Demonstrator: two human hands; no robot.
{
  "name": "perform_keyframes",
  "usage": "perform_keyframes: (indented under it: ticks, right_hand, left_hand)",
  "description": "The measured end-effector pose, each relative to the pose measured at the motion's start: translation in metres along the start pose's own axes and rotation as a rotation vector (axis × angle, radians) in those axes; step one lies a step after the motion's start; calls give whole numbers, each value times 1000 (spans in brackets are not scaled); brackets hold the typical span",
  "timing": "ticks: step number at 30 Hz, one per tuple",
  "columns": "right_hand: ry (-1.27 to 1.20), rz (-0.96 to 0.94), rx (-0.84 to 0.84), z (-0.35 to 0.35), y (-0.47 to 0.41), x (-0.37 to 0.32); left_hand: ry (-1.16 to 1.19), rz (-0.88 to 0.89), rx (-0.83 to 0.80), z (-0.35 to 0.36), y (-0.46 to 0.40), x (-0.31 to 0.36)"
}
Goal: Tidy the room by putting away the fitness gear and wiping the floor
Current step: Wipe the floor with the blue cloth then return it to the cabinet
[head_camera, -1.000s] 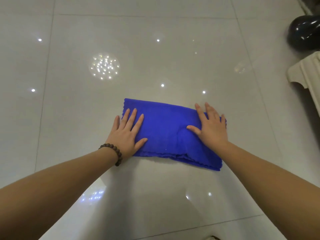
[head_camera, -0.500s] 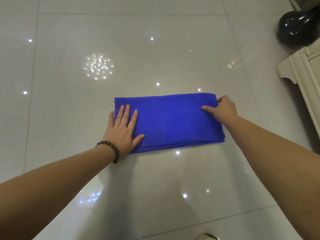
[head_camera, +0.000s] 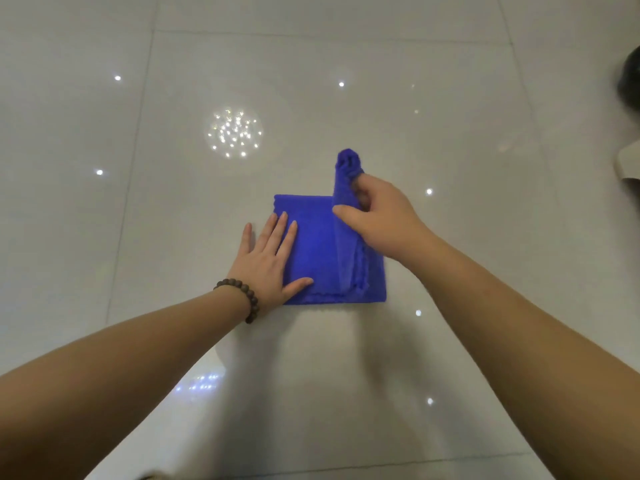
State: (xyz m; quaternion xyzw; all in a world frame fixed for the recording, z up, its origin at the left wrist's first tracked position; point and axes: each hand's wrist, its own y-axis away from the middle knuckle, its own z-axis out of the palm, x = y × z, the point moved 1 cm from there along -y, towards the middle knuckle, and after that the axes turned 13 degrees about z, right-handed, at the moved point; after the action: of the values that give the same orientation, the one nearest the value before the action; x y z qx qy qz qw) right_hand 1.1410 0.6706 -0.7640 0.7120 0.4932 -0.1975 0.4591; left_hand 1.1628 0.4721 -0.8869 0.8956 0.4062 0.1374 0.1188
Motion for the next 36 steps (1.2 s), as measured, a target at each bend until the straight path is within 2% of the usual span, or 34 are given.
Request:
perform_keyframes:
  ticks: [3,6,8,9,10,12,13,16,18,20,26,29,32,36]
  right_hand:
    - [97,-51,-17,48,-9,-2]
    - [292,0,-154,77,-19,15]
    - [314,17,-182,81,-21,24]
    - [303,-35,-95,79,-21,28]
    - [338,-135,67,77,-19,33]
    - [583,-323,333,79,-15,43]
    - [715,-354,341,84,-13,48]
    - [1022,-294,97,104,-16,65]
    - [1133,-282,37,106,-22,78]
    - [1133,-269,67,98,-27,88]
    - [1088,-69,250,70,-39,101]
    - [985,93,363,67,-38,103]
    - [936,203,330,63,-41,104]
    - [920,244,380,48,-56,100]
  left_hand:
    - [31,-54,2,1,13,-9]
    - [52,-132,17,2,27,-21]
    - [92,-197,55,1,34,-29]
    - [113,-223,78,-2,36,-32]
    - [130,-235,101,-5,37,-33]
    - [153,-217,153,-10,34,-32]
    - [153,-186,169,-12,32,-29]
    - [94,-71,116,-9,22,-20]
    - [91,-60,29,-4,16,-19]
    - [112,-78,-6,-5,15,-23]
    - [141,-171,-28,-6,29,-41]
    - [149,-221,-3,-4,26,-55]
    - [126,-243,-8,-9,16,-73]
    - [133,-298,15,-24,-7,-103]
